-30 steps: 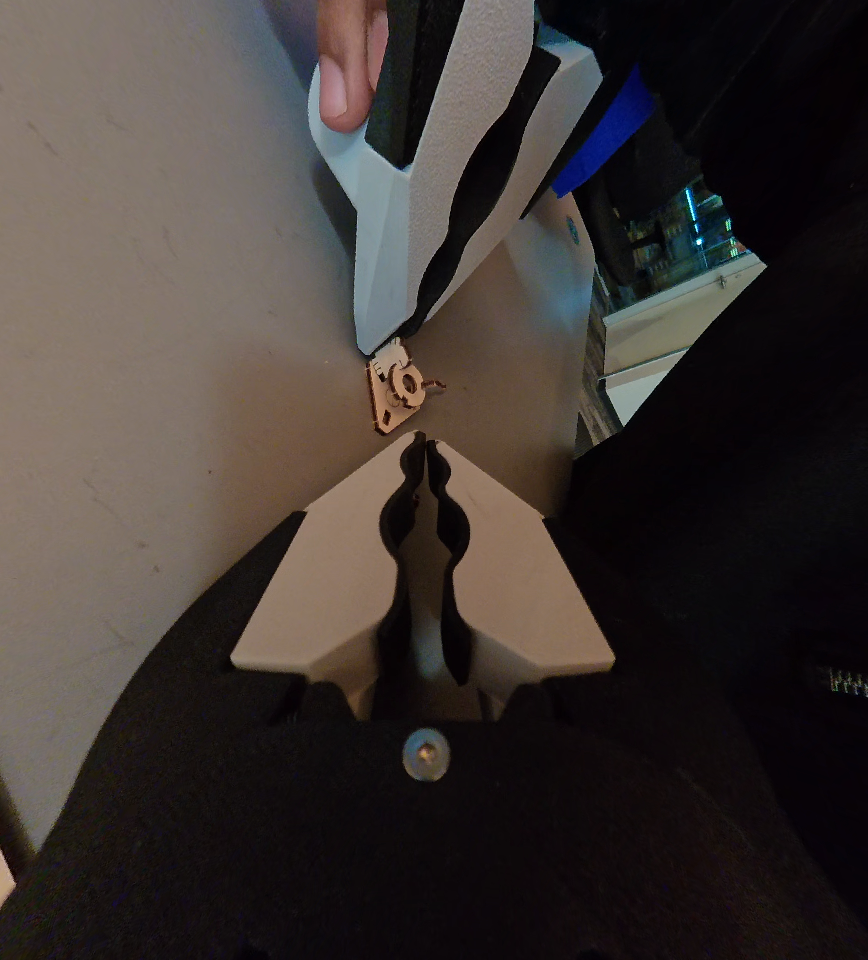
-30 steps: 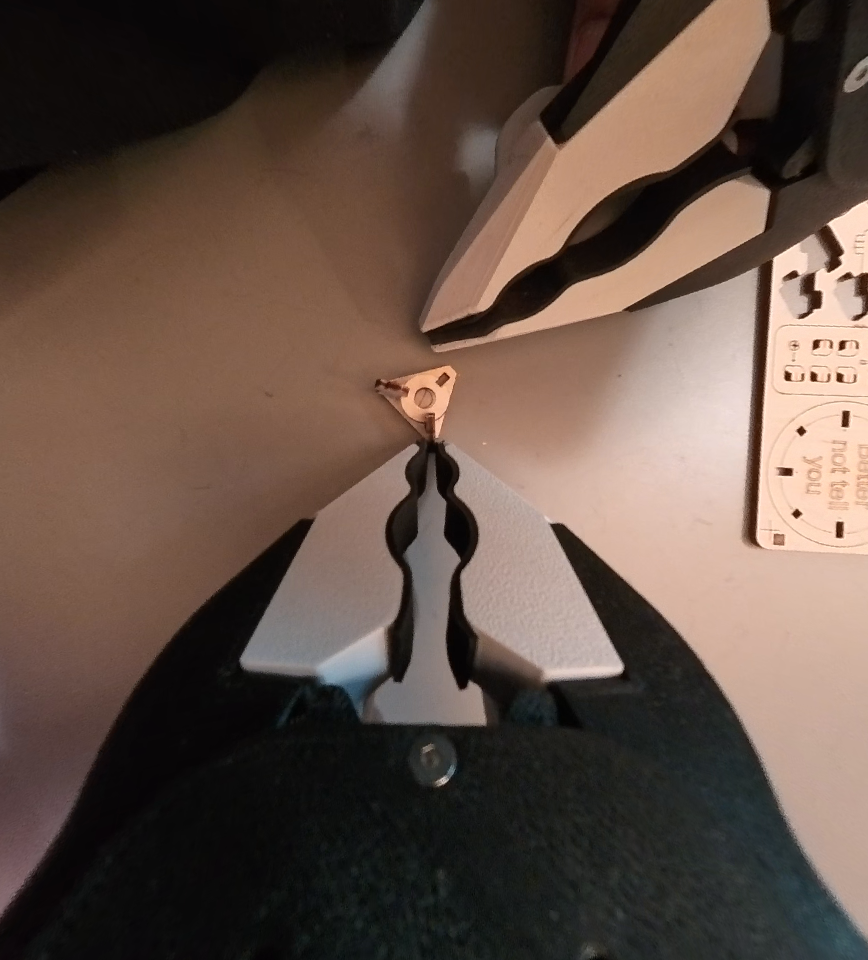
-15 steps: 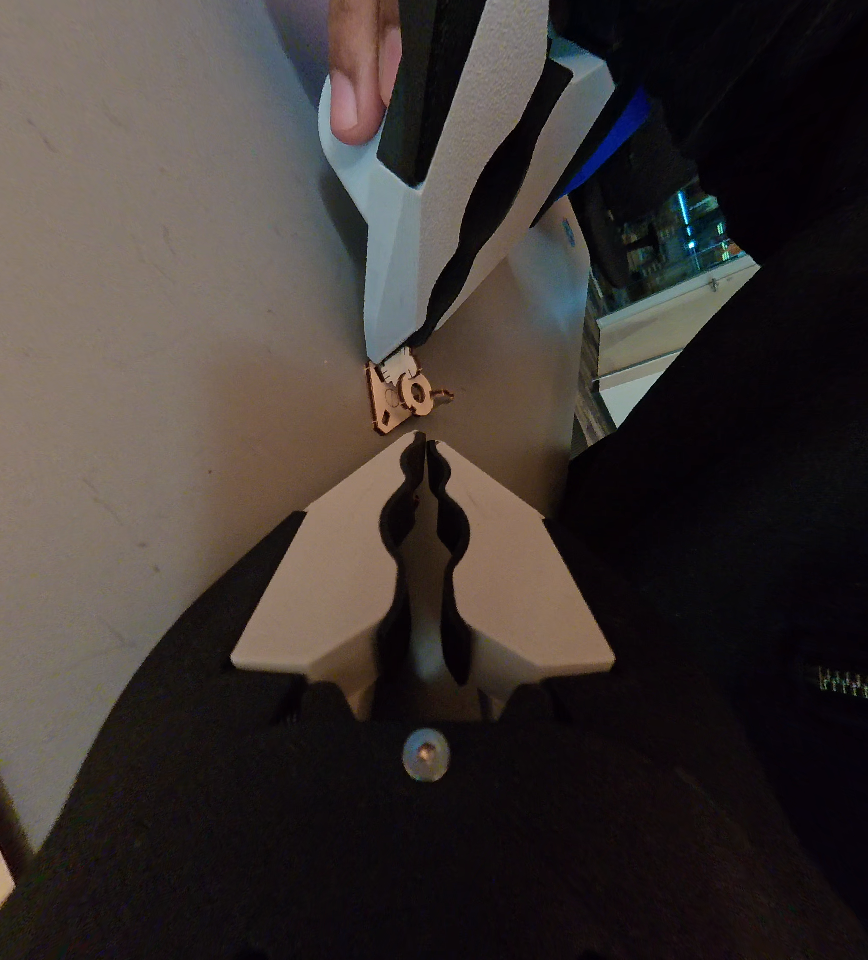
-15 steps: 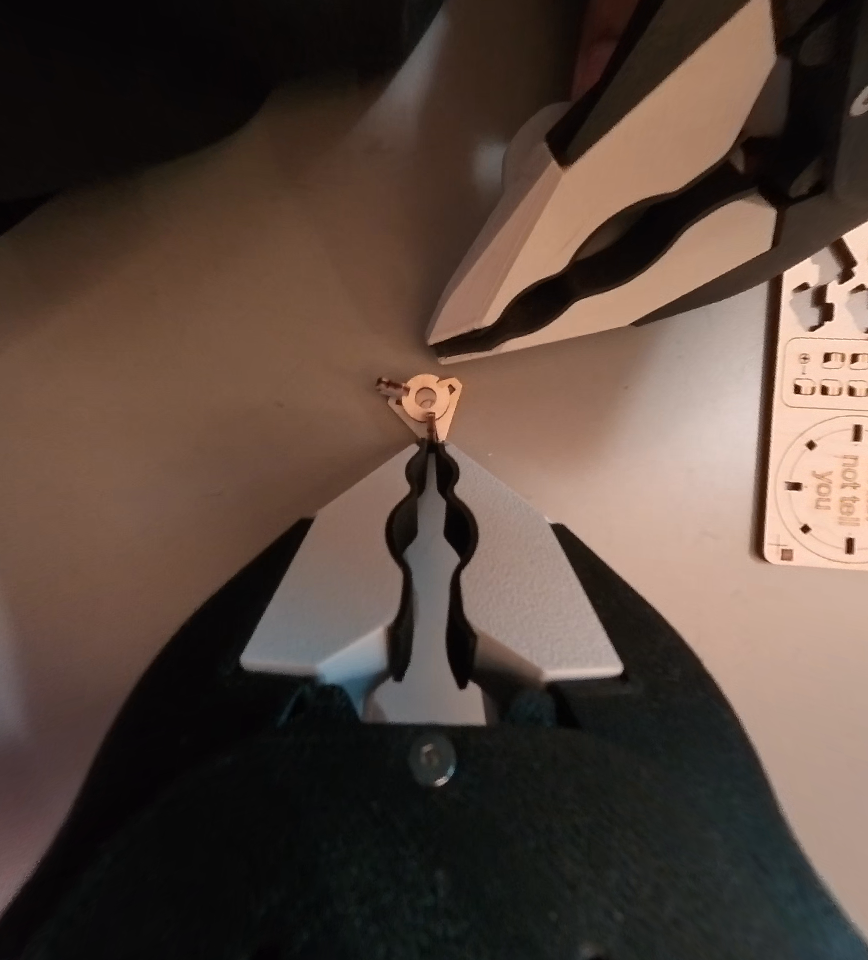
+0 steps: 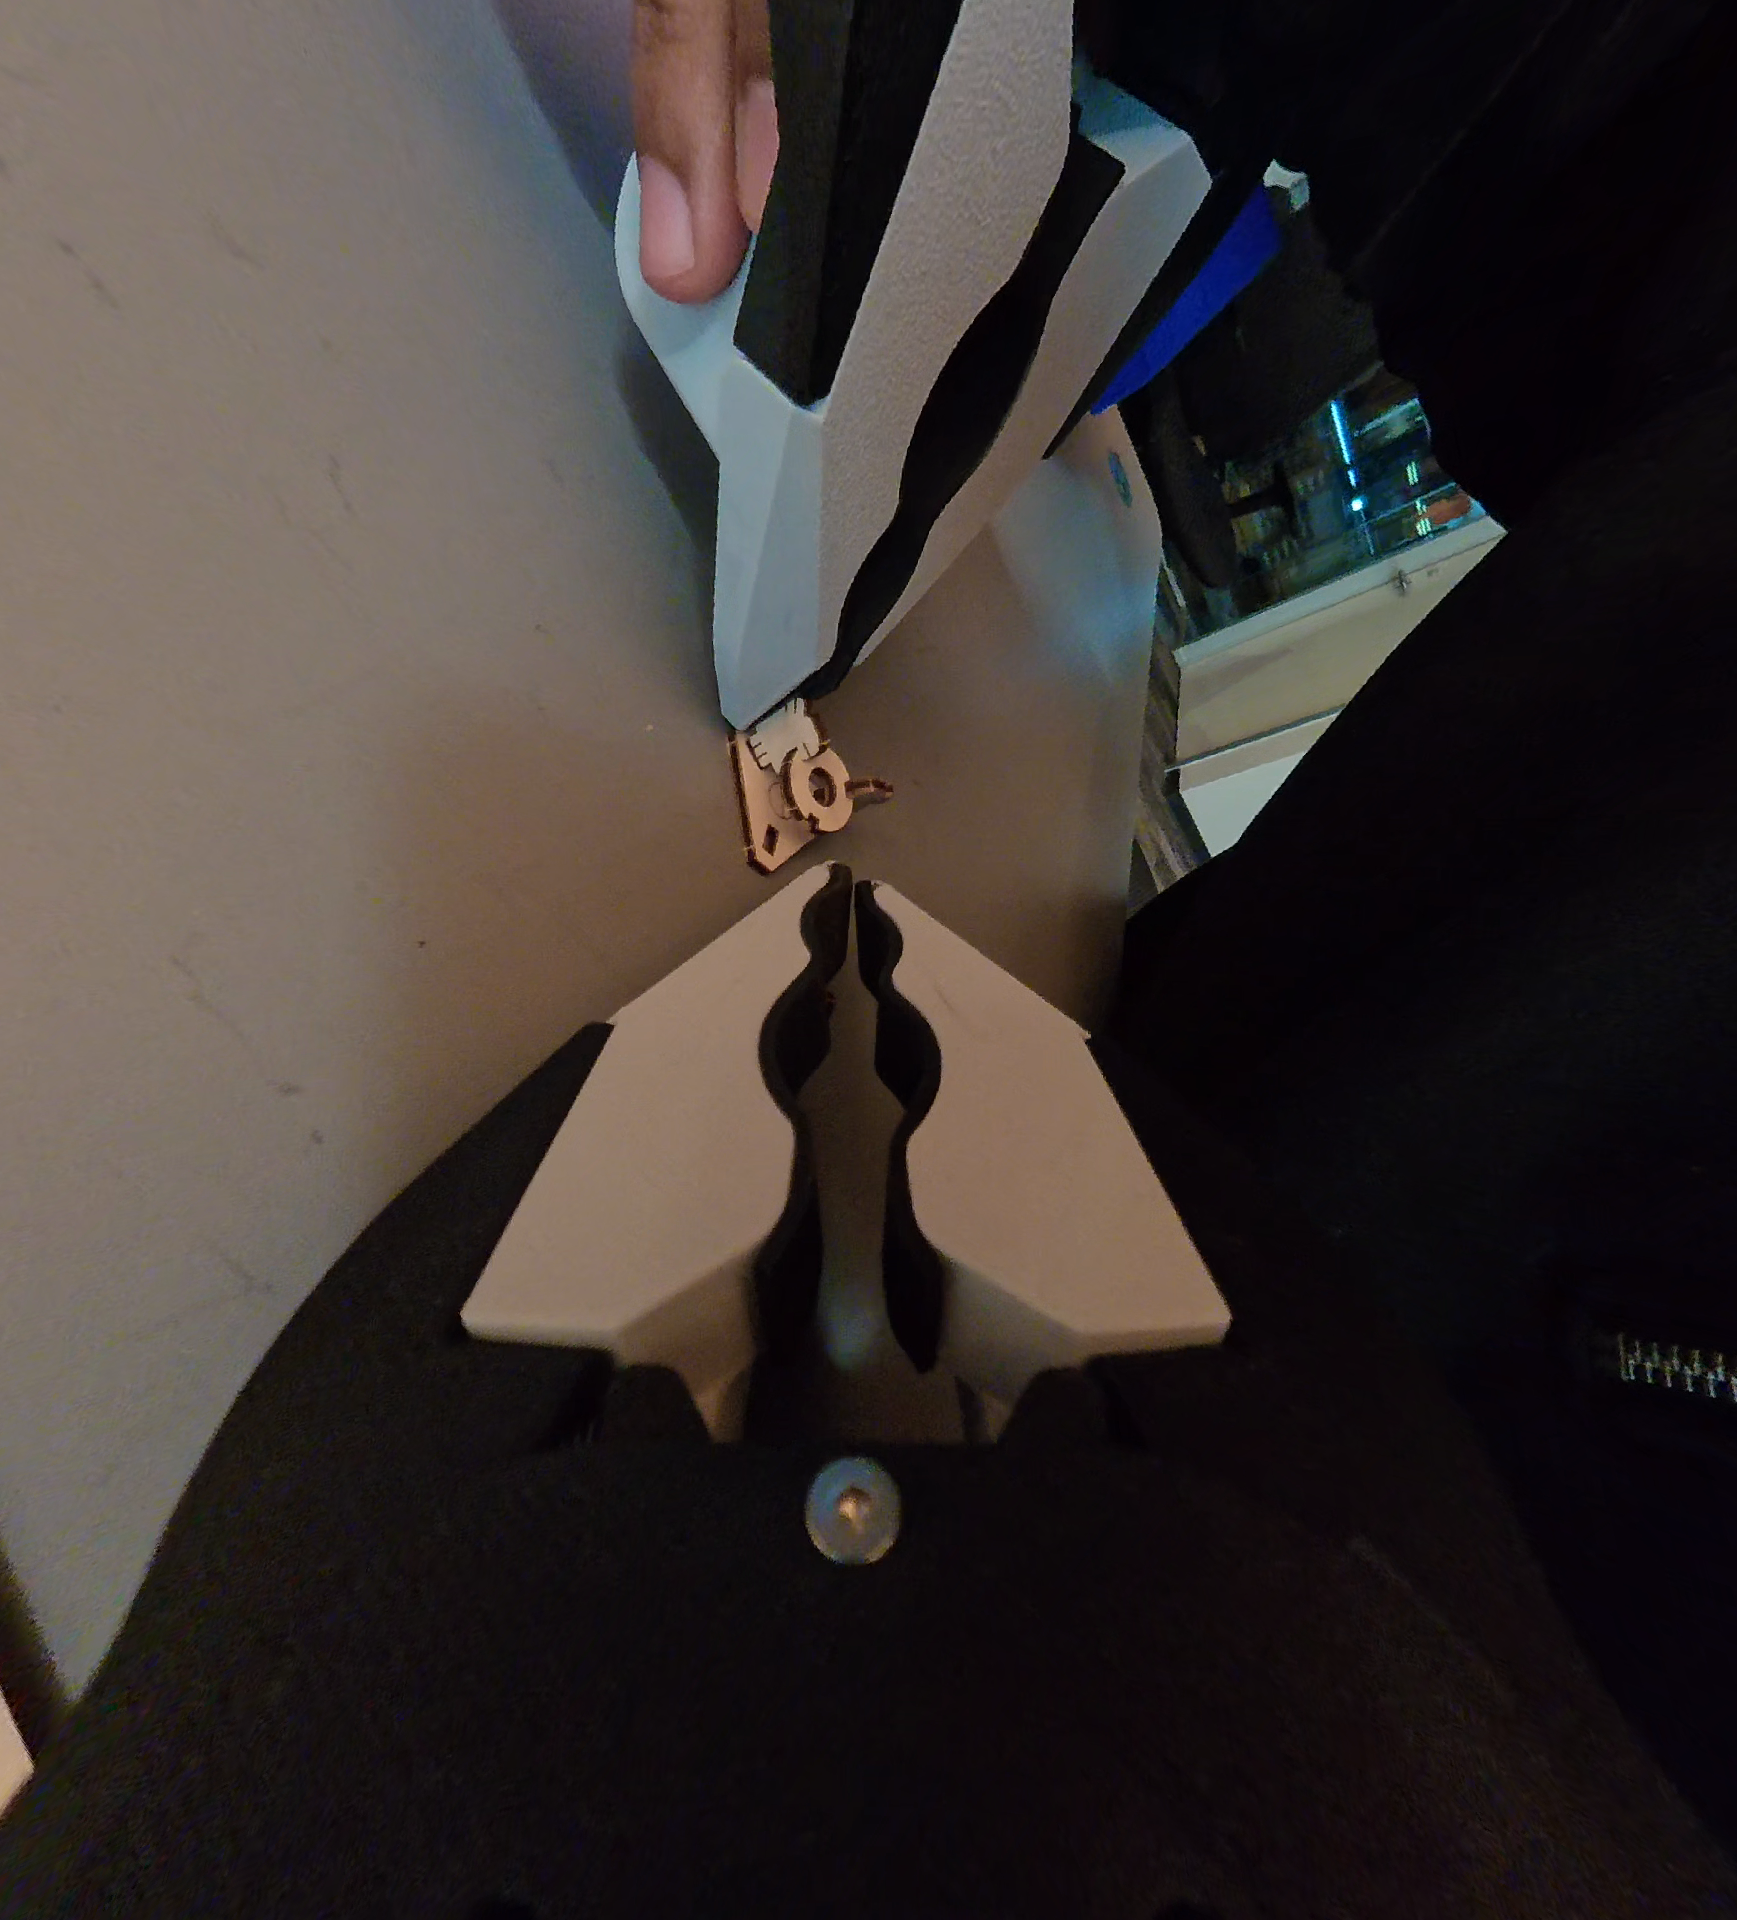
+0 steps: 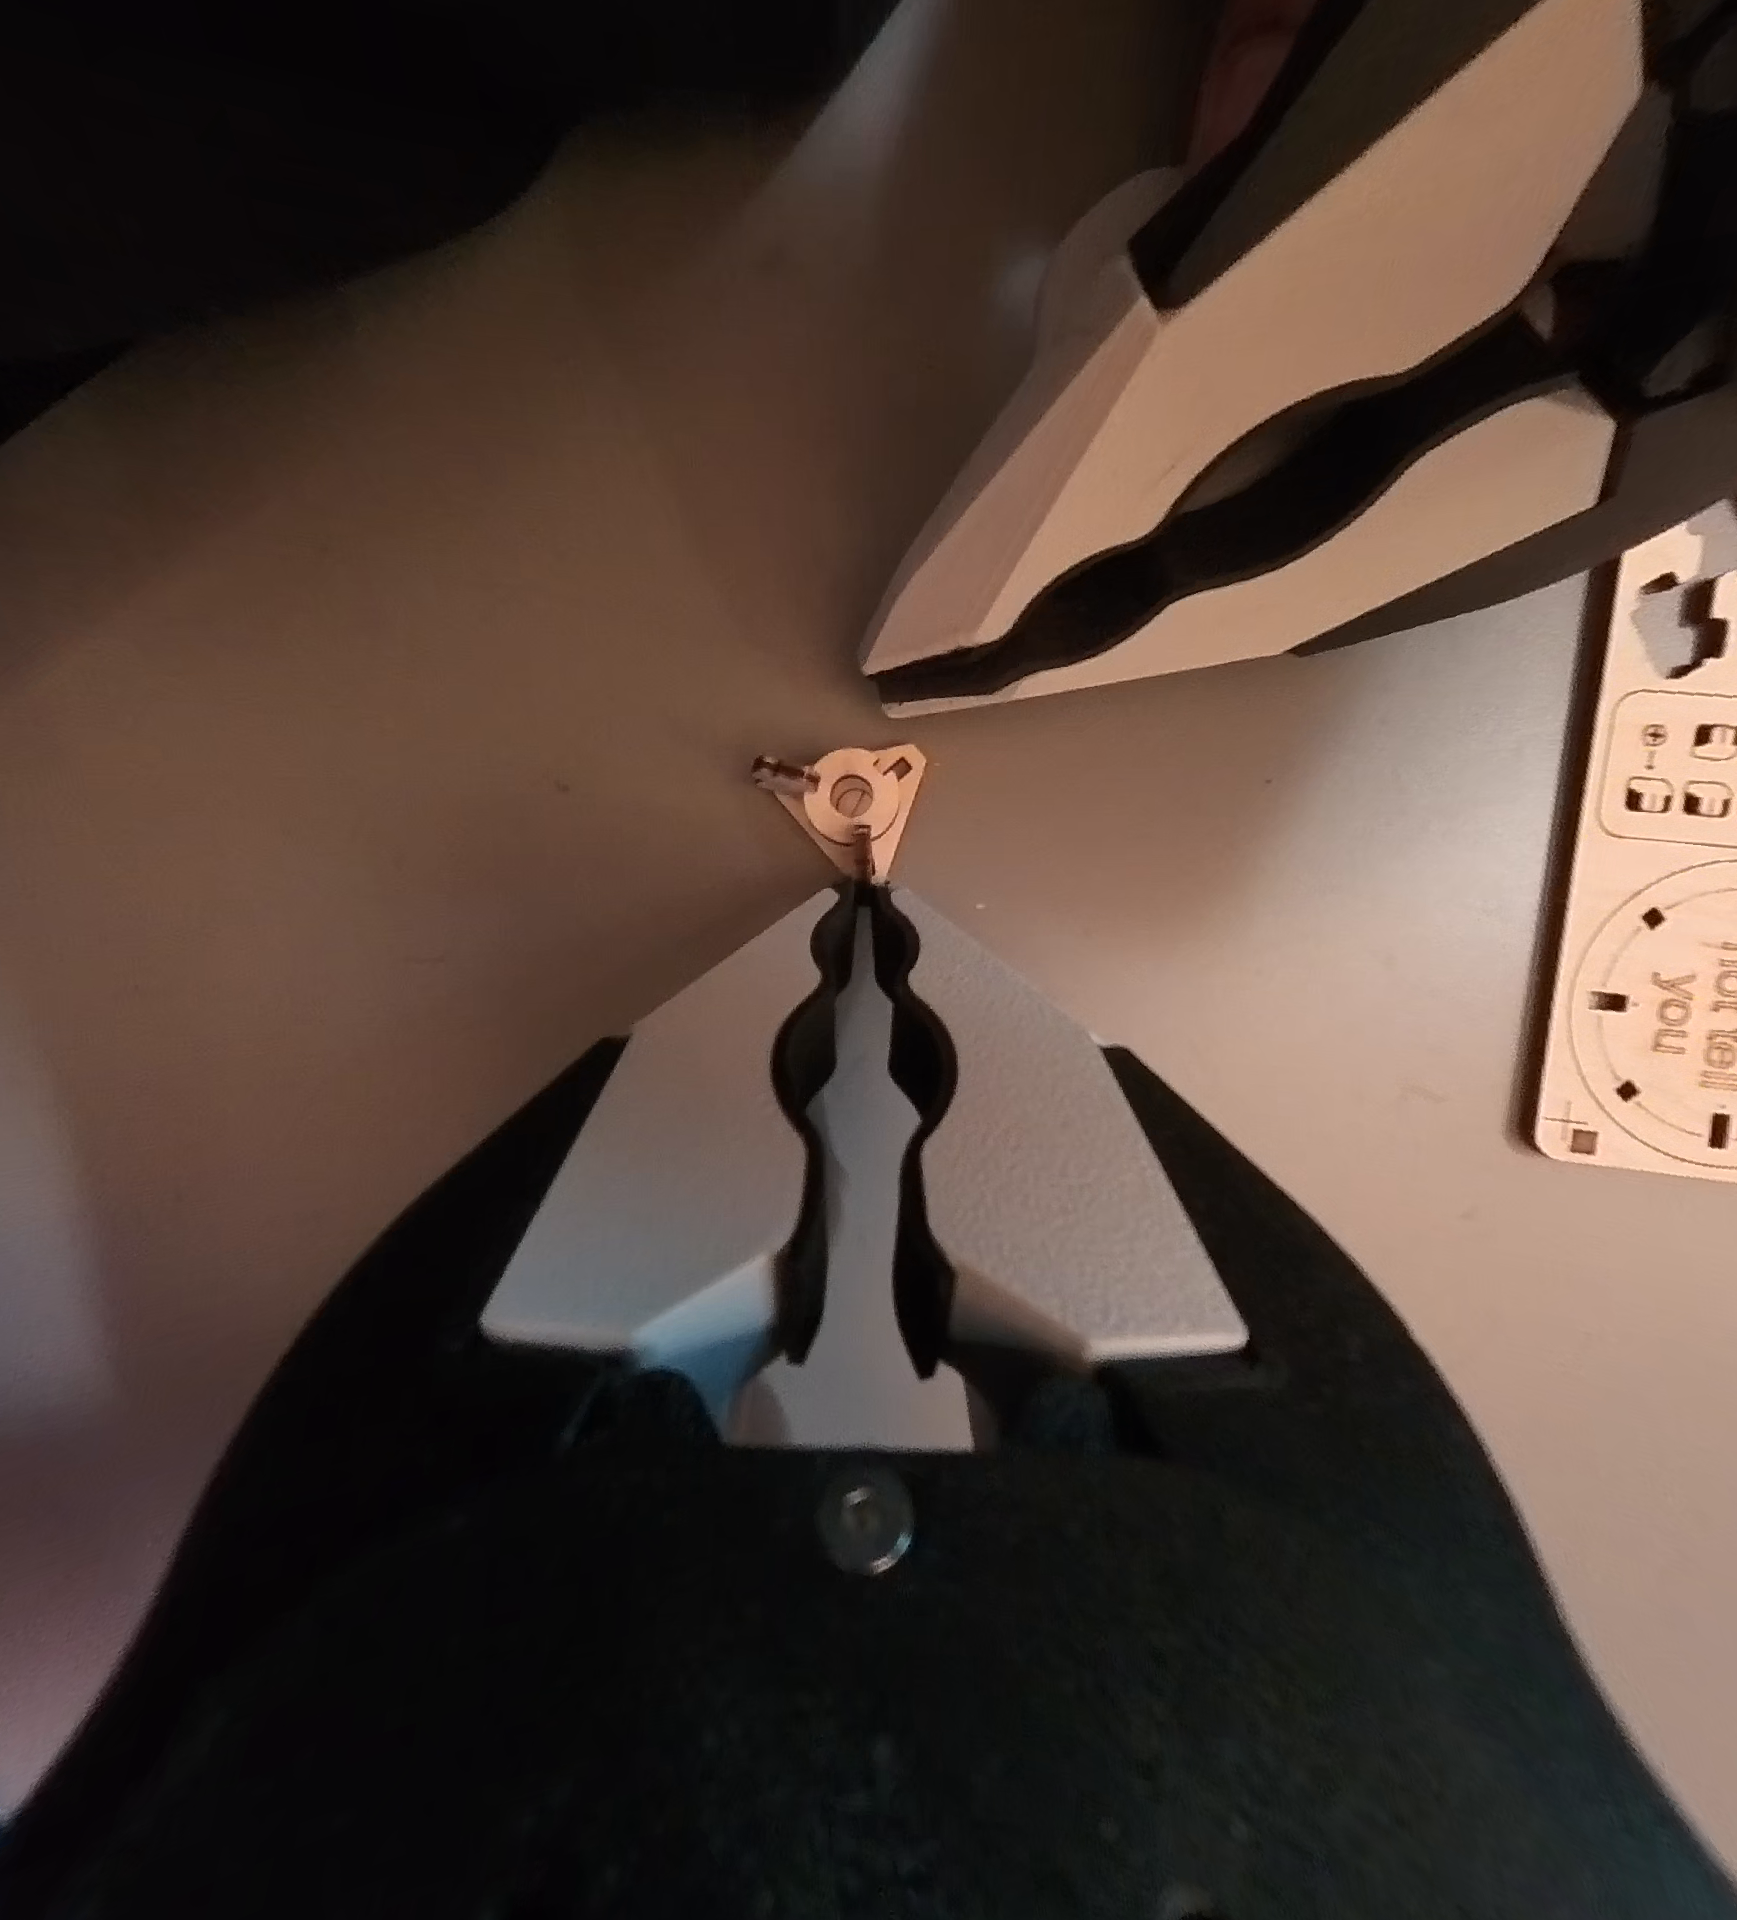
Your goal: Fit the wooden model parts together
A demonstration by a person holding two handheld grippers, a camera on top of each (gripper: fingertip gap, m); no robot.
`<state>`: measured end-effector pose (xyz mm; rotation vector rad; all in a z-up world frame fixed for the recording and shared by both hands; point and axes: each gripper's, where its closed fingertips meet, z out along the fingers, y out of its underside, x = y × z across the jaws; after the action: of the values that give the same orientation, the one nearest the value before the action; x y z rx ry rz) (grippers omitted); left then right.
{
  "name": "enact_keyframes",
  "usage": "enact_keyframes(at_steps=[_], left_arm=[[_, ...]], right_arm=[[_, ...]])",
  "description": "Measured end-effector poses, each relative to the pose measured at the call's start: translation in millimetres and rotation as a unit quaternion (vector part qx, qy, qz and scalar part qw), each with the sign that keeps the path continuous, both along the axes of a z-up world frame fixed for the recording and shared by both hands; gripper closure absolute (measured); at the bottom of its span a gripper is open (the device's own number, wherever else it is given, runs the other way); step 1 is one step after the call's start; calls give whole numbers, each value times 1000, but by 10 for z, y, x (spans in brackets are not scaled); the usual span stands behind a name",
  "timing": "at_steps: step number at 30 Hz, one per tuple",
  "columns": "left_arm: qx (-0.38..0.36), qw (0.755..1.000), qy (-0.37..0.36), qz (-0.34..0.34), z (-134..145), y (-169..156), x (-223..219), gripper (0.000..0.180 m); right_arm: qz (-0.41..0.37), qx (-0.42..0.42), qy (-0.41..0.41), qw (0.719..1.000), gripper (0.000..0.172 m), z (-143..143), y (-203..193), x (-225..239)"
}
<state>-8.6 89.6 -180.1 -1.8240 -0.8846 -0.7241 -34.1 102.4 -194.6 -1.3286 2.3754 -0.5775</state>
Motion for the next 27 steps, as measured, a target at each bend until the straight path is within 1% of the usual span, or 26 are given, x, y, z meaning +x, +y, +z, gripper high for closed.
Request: enact_keyframes(at_steps=[13, 18, 20, 24, 27], left_arm=[[0, 1000, 0, 1, -1, -1, -4, 180], [-1, 1000, 0, 1, -2, -2, -4, 180], [-1, 1000, 1, 1, -1, -2, -5, 180], [-3, 1000, 5, 4, -3, -4, -9, 180], [-4, 1000, 11, 6, 2, -8, -9, 180]], right_arm=[[4, -1, 2, 1000, 171, -6, -1, 9], [-3, -7, 5, 1000, 162, 11, -13, -6], [-7, -7, 6, 1000, 161, 28, -11, -14], [-29, -13, 18, 999, 161, 81, -1, -74], [-79, -39, 14, 996, 164, 219, -50, -96]])
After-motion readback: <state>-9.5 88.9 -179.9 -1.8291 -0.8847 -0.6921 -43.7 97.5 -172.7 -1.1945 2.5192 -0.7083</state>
